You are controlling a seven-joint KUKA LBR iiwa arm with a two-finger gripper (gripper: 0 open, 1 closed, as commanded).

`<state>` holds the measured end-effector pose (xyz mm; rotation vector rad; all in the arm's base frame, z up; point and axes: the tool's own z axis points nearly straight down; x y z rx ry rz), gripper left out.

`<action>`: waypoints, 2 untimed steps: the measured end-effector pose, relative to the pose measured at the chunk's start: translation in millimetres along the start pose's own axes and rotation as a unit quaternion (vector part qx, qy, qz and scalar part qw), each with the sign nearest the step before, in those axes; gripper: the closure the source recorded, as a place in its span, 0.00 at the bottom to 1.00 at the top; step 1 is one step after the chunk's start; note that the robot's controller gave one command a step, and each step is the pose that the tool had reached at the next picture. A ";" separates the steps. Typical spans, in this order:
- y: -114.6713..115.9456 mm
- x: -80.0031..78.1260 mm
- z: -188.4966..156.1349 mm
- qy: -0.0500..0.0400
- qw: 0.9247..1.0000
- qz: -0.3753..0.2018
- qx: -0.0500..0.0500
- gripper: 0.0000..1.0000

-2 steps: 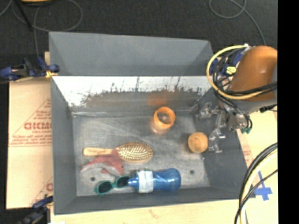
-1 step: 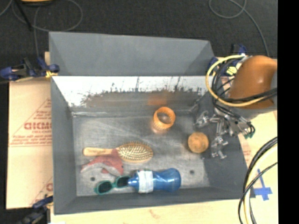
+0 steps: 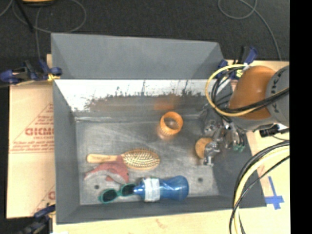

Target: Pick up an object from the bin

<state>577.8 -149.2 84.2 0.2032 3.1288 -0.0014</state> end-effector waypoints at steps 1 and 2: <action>-0.1 0.0 0.0 0.000 1.000 0.000 0.000 1.00; -0.1 -11.8 -169.9 -0.001 1.000 -0.016 0.002 1.00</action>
Offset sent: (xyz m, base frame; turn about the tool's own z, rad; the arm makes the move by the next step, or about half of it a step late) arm 0.0091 0.0015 0.1669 -0.0365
